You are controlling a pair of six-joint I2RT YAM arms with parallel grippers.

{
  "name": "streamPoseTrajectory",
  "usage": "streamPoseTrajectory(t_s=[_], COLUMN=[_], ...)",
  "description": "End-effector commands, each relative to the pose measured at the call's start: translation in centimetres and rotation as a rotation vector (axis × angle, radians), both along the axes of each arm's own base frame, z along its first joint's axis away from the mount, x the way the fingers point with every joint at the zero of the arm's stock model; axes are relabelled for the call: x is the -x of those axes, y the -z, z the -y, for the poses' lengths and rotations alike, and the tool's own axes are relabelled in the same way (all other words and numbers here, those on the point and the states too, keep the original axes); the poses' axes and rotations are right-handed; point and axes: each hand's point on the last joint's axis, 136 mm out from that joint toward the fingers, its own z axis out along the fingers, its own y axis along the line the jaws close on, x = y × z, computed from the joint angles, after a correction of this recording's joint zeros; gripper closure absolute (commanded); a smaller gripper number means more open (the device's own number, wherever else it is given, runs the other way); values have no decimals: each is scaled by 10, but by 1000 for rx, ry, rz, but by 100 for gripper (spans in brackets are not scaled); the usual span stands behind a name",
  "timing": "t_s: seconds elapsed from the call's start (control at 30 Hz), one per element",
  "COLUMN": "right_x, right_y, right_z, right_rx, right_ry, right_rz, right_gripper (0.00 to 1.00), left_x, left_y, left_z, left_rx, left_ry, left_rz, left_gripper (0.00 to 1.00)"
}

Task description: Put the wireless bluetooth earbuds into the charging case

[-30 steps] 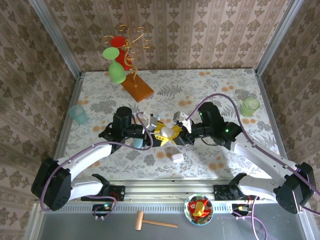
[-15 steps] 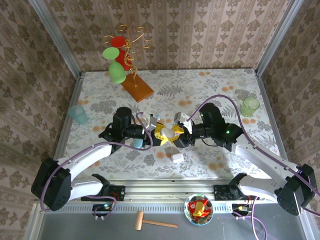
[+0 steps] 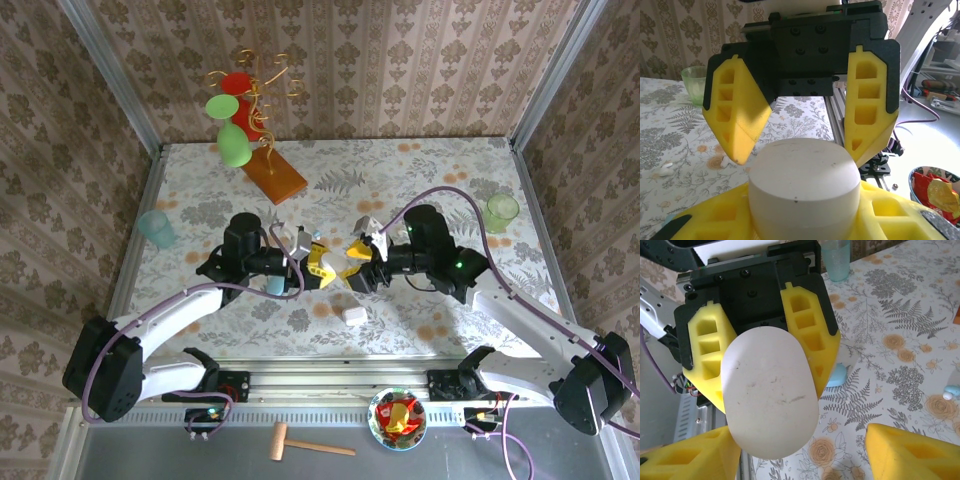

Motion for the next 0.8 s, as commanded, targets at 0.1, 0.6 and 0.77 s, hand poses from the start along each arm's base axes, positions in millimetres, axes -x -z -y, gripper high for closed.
streamPoseTrajectory(t_s=[0.1, 0.6, 0.77], right_x=[-18, -17, -5], right_y=[-19, -29, -43], right_z=[10, 8, 7], right_rx=[-63, -104, -154], right_ry=[102, 75, 28], right_rz=[23, 49, 75], right_gripper=[34, 26, 16], left_x=[15, 10, 0], left_y=[0, -2, -3], left_z=[-4, -6, -7], left_rx=[23, 28, 39], left_ry=[69, 46, -6], left_rz=[29, 47, 55], left_gripper=[81, 81, 81])
